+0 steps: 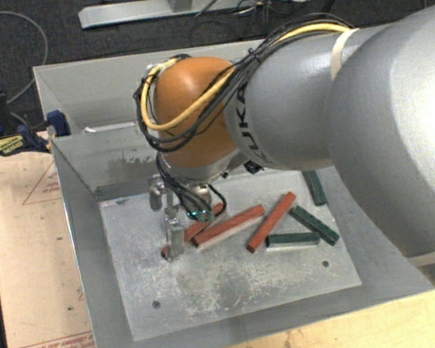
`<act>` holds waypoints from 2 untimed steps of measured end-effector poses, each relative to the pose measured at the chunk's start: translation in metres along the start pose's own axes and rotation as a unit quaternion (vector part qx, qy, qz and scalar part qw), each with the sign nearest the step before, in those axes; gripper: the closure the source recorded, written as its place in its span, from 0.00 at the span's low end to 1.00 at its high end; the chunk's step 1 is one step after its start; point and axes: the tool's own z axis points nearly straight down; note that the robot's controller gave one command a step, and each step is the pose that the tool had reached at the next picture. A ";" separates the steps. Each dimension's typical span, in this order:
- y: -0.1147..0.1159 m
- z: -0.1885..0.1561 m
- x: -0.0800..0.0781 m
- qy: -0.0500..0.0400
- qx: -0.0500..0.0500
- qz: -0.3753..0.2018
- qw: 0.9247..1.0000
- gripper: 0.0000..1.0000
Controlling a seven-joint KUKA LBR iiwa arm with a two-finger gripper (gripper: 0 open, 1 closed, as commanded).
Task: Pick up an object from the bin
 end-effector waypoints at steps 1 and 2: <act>-0.076 0.062 -0.007 -0.001 0.001 -0.053 0.999 0.00; -0.083 0.028 -0.017 -0.006 -0.001 -0.020 1.000 0.00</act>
Offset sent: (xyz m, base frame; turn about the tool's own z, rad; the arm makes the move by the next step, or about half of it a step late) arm 0.0069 -0.0718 -0.0574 -0.1130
